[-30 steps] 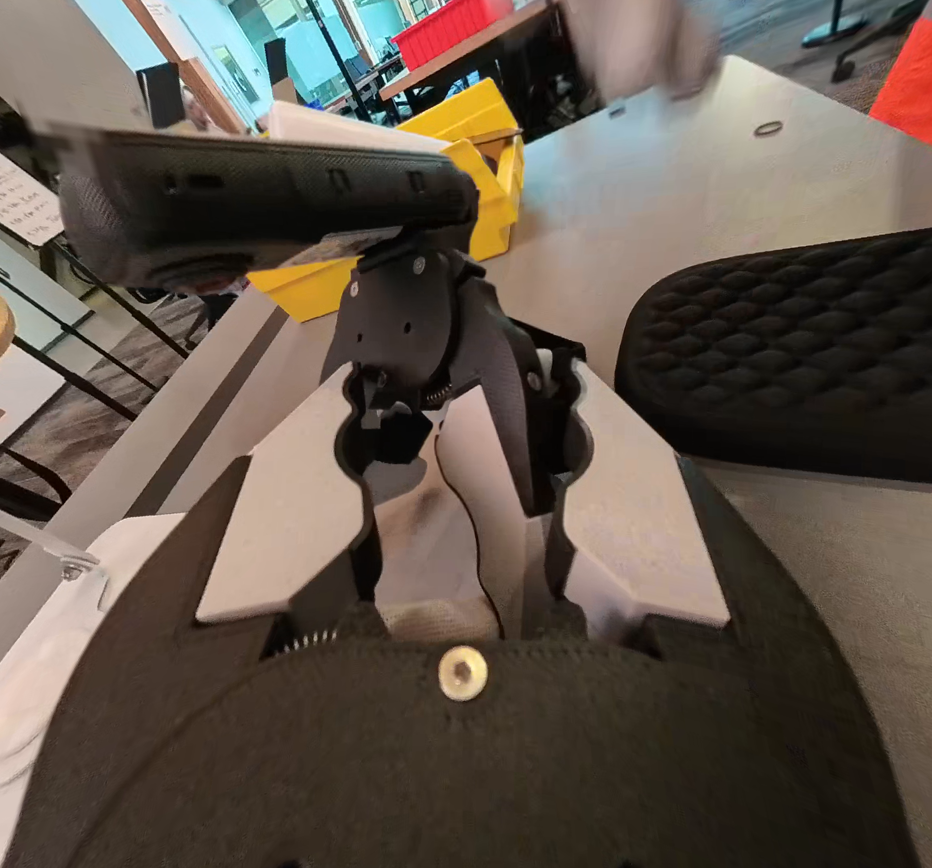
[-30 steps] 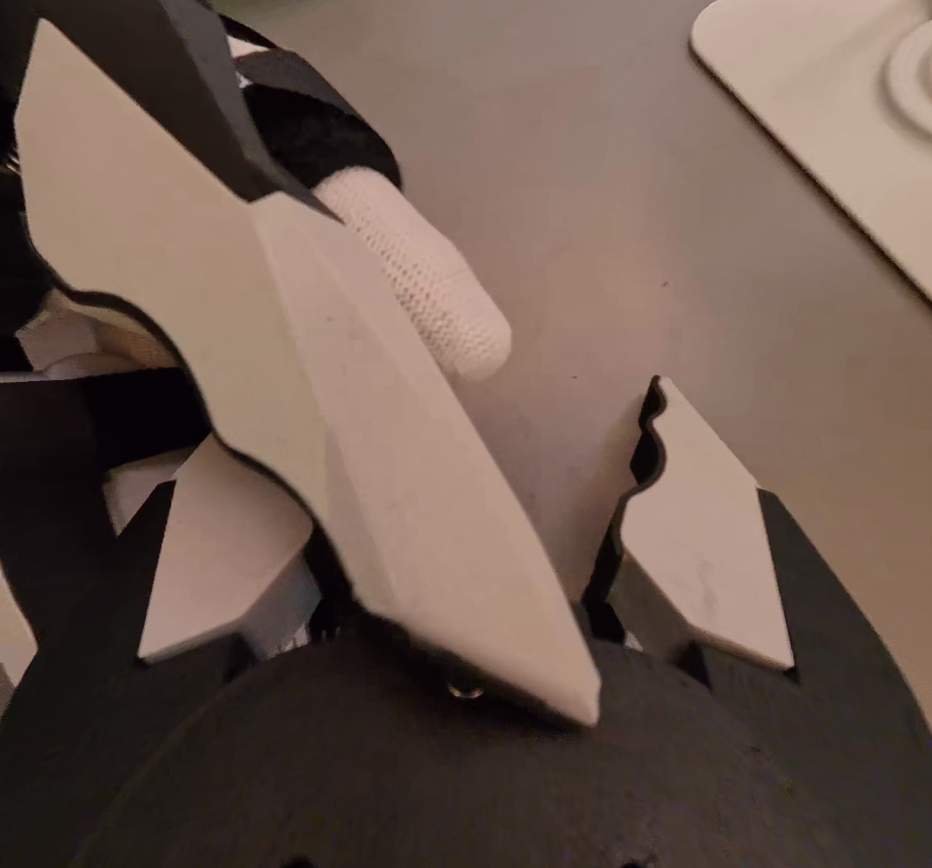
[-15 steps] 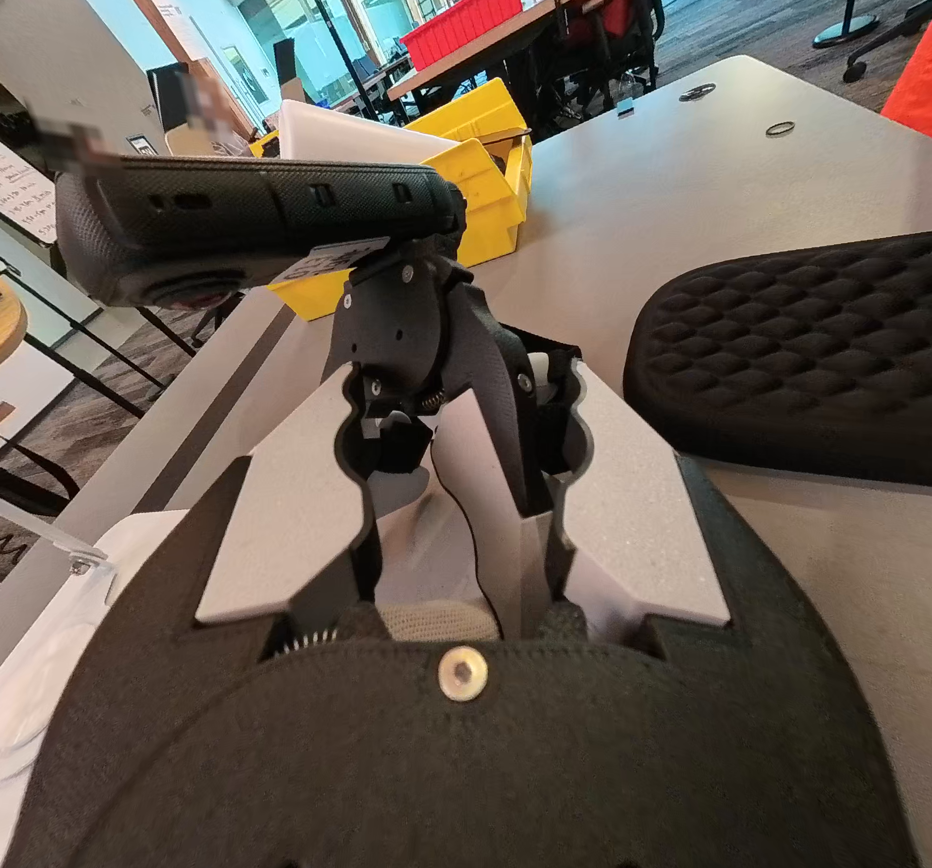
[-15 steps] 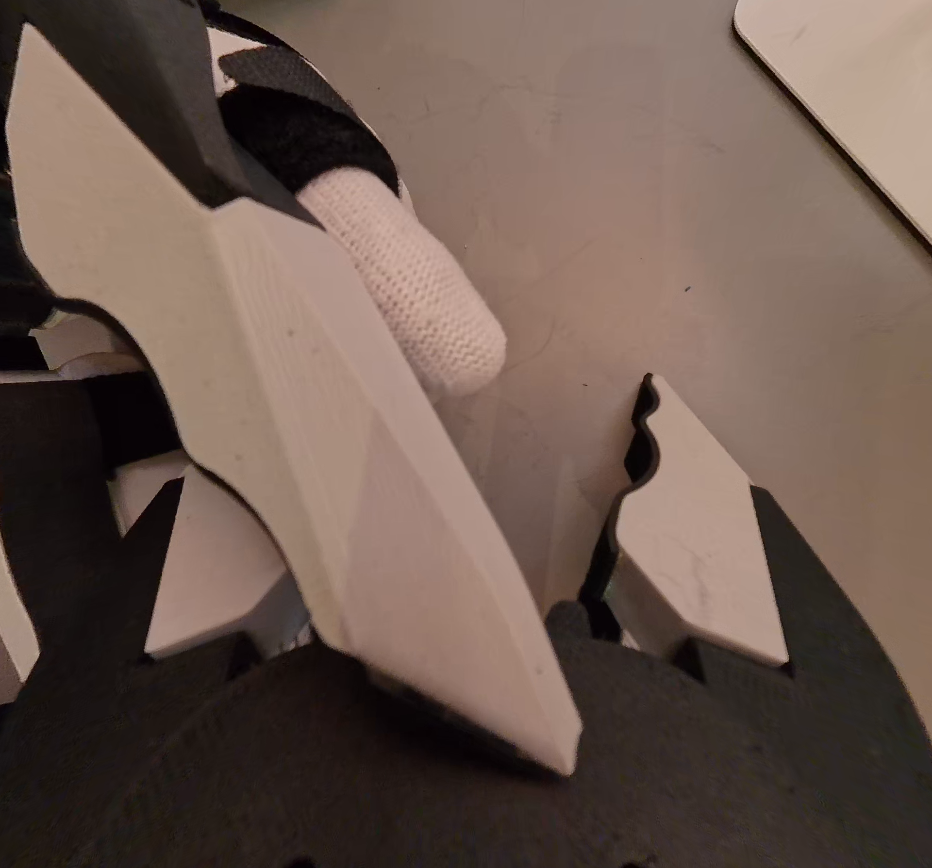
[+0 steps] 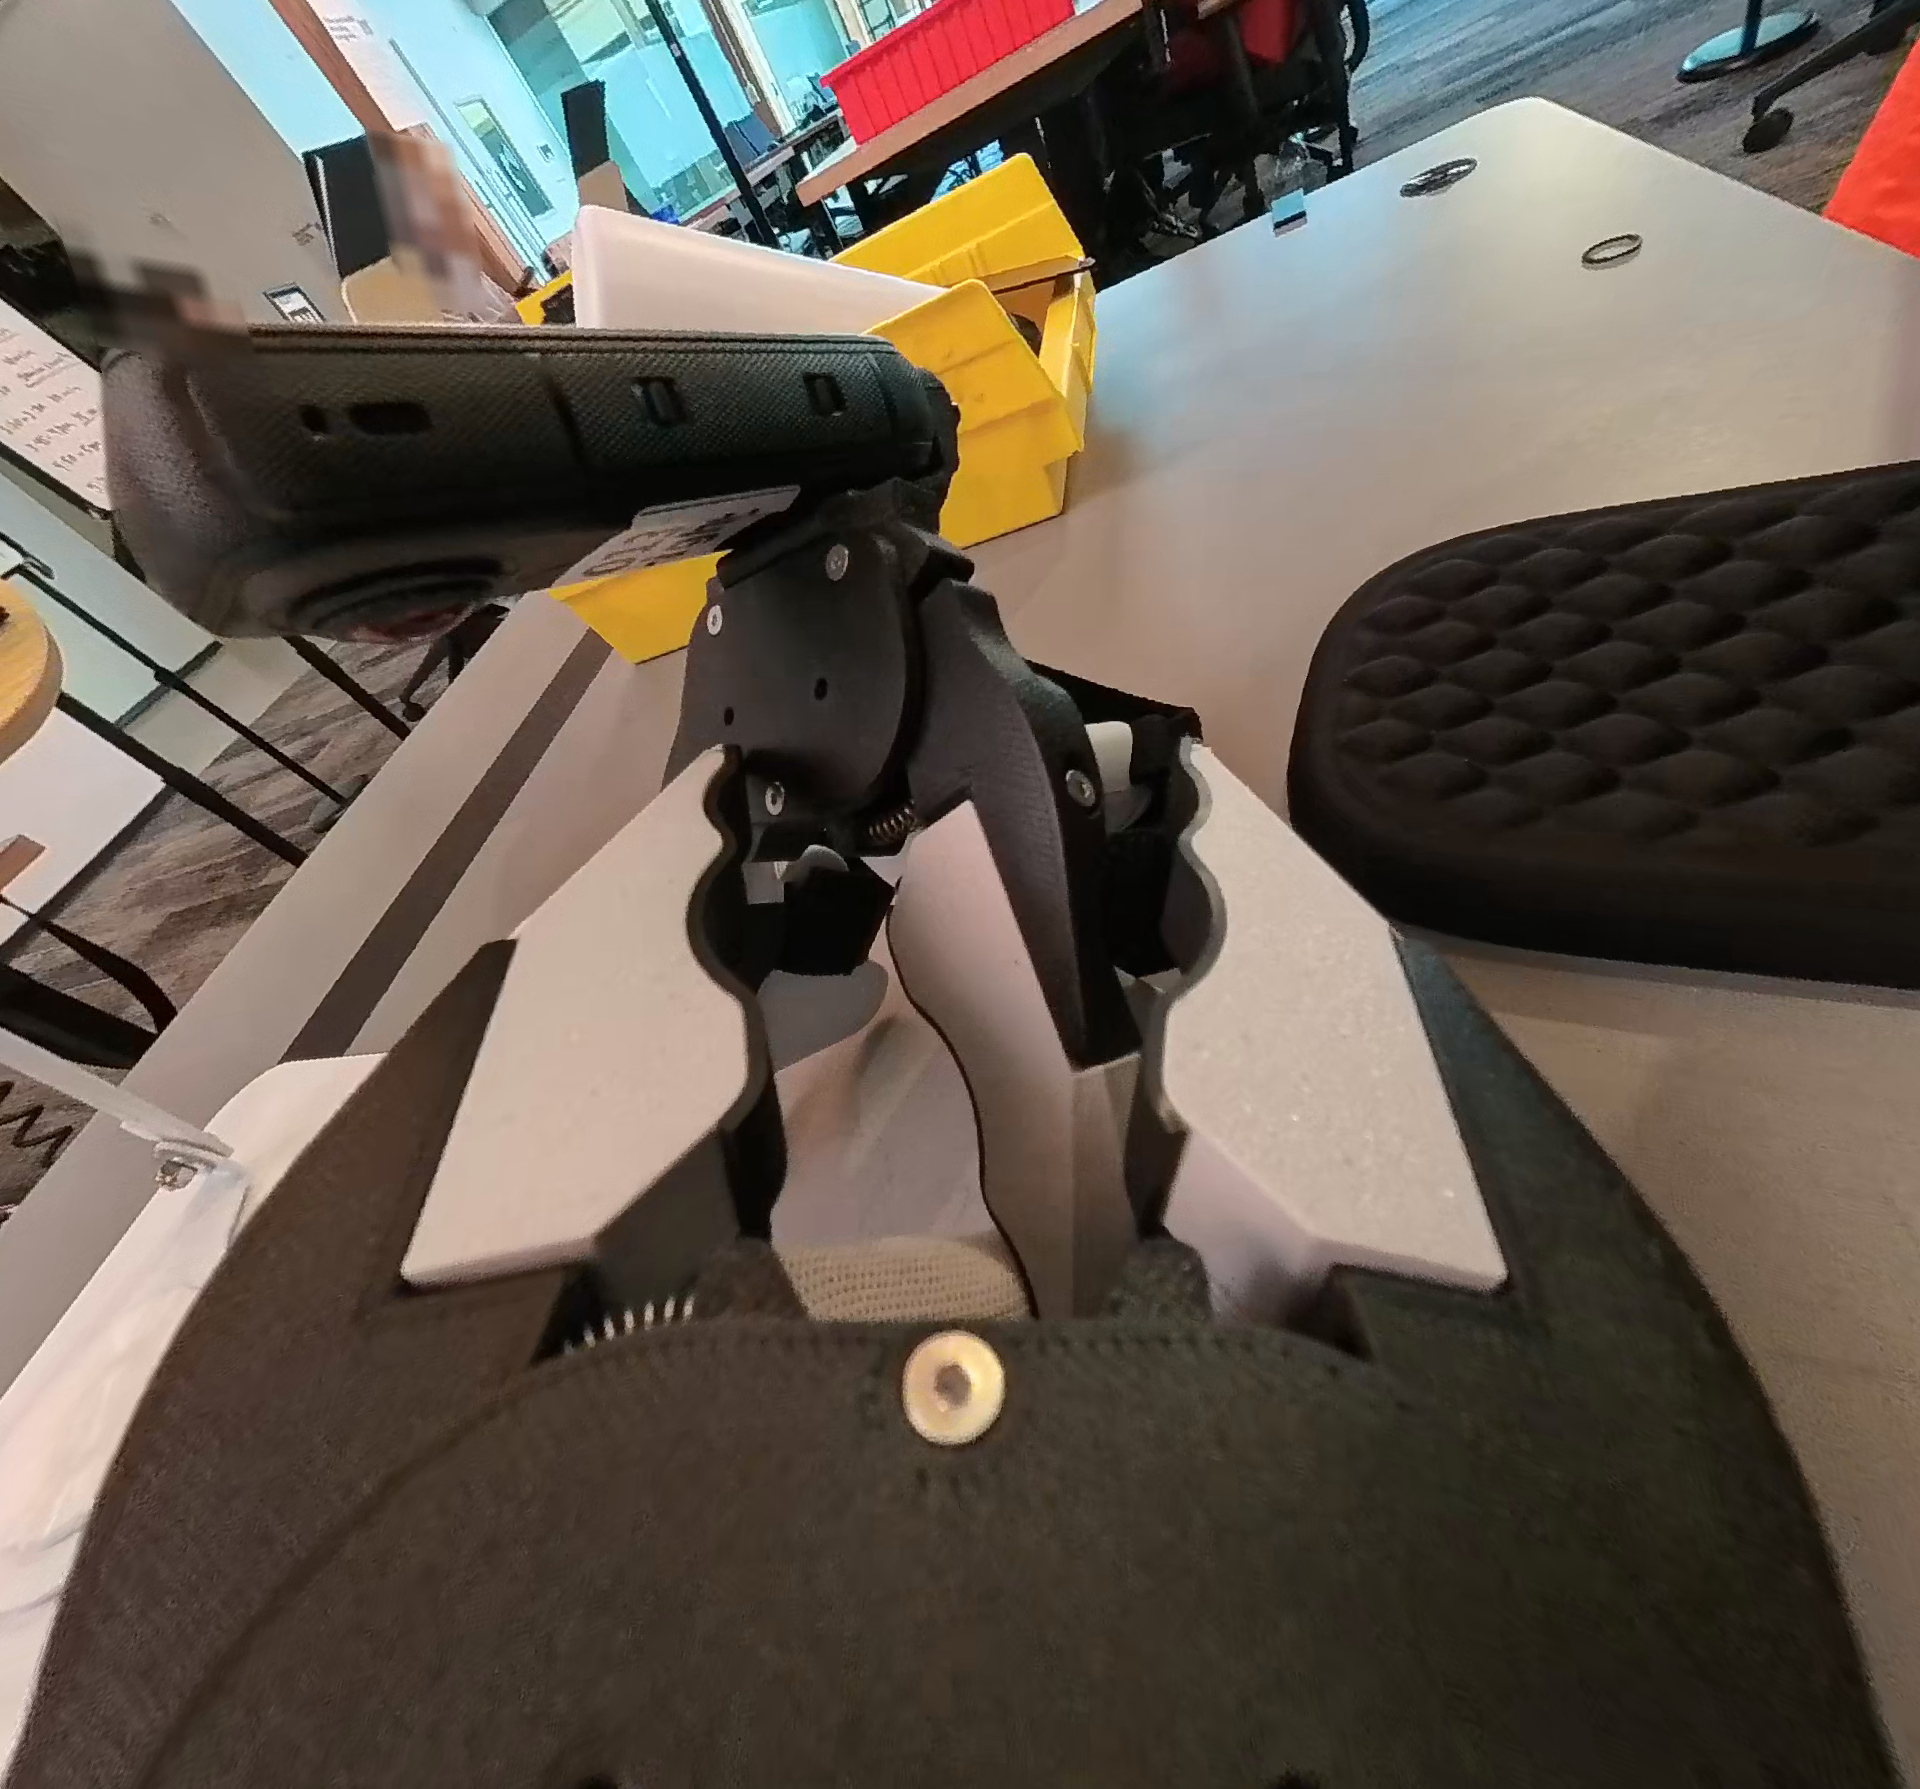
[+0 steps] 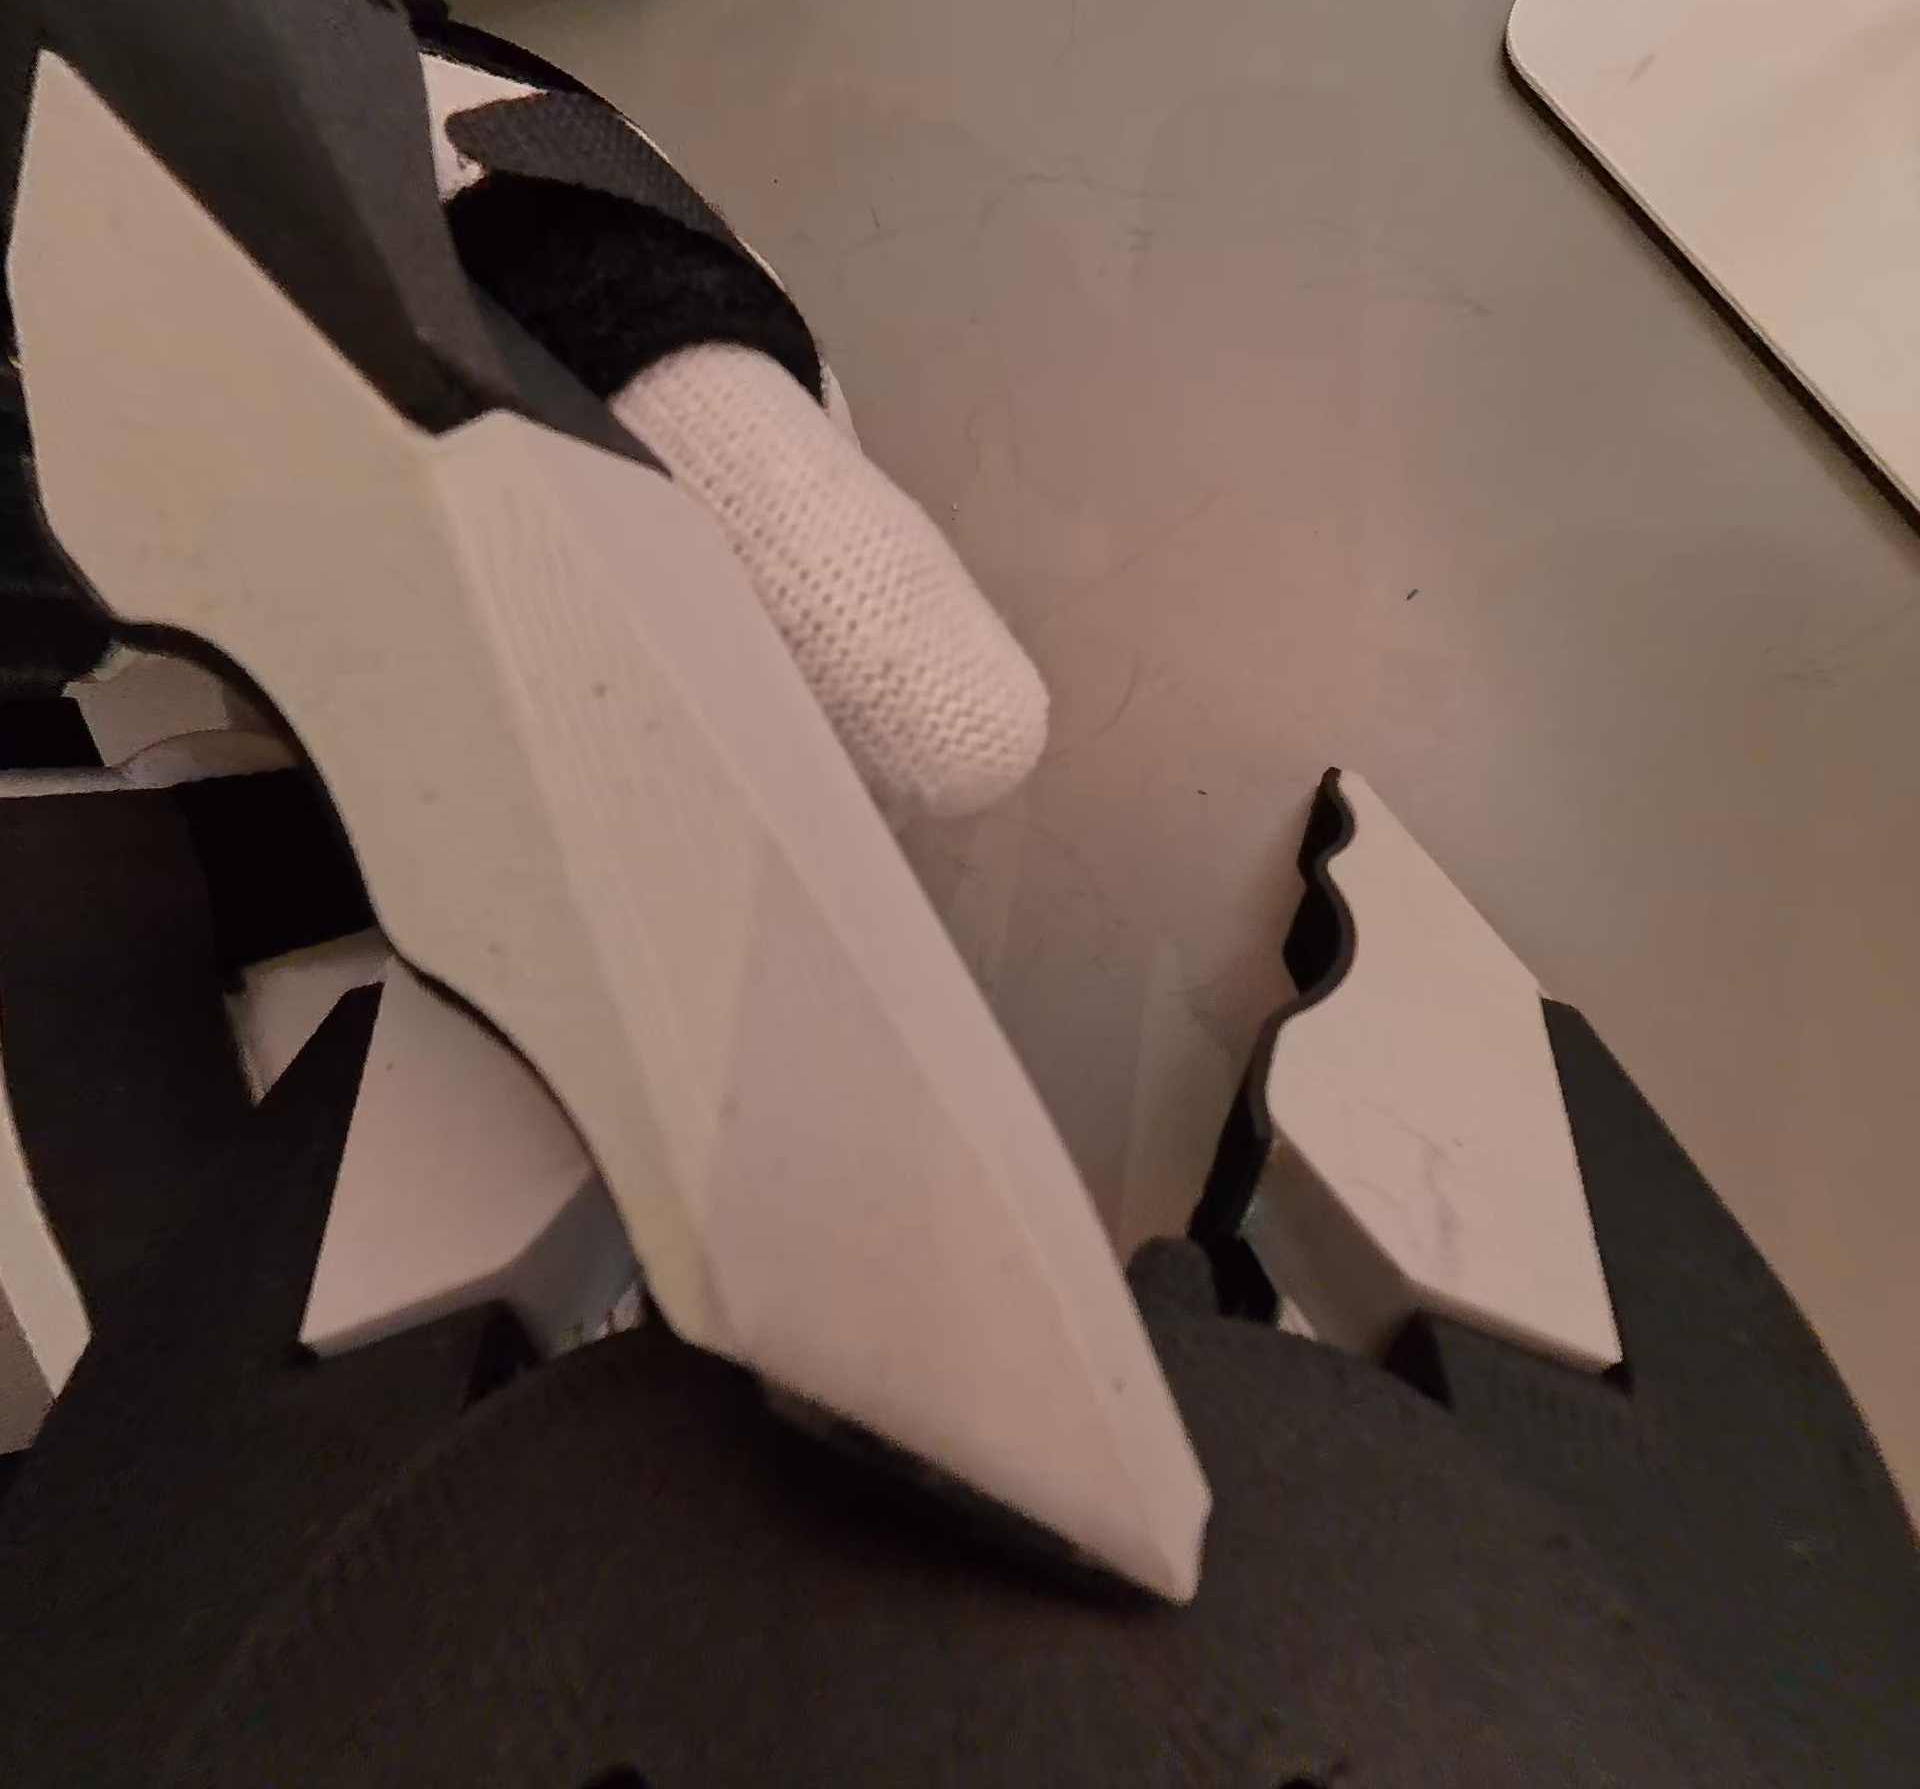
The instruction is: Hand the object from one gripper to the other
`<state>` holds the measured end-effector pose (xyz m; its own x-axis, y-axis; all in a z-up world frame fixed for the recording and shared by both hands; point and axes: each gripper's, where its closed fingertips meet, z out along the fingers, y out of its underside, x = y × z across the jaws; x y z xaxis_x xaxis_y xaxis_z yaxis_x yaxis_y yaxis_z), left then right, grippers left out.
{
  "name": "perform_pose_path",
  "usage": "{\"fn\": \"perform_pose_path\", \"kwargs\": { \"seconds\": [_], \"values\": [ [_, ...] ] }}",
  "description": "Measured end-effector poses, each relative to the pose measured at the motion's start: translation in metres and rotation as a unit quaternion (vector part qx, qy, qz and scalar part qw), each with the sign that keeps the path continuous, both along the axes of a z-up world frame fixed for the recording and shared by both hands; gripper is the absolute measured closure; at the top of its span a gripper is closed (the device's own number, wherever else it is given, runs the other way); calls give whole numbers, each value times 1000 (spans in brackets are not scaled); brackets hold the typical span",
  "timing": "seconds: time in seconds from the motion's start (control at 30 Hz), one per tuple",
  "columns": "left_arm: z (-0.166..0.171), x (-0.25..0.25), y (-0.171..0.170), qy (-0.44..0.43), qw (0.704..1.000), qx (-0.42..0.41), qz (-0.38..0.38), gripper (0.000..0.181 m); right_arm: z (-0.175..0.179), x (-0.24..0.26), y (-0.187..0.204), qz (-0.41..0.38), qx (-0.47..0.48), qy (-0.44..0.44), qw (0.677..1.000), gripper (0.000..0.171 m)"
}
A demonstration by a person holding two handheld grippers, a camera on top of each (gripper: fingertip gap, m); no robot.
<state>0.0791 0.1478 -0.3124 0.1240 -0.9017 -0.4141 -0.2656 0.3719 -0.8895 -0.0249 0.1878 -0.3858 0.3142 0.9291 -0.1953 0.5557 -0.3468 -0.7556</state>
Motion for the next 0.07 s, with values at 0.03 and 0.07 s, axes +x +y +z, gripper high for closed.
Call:
{"fn": "perform_pose_path", "kwargs": {
  "seconds": [0.03,0.07],
  "values": [
    [0,0,0,0,1000,0,0,103,0,0,0,0,0,0,1000,42],
    [0,0,0,0,1000,1,0,103,0,0,0,0,0,0,1000,42]
  ]
}}
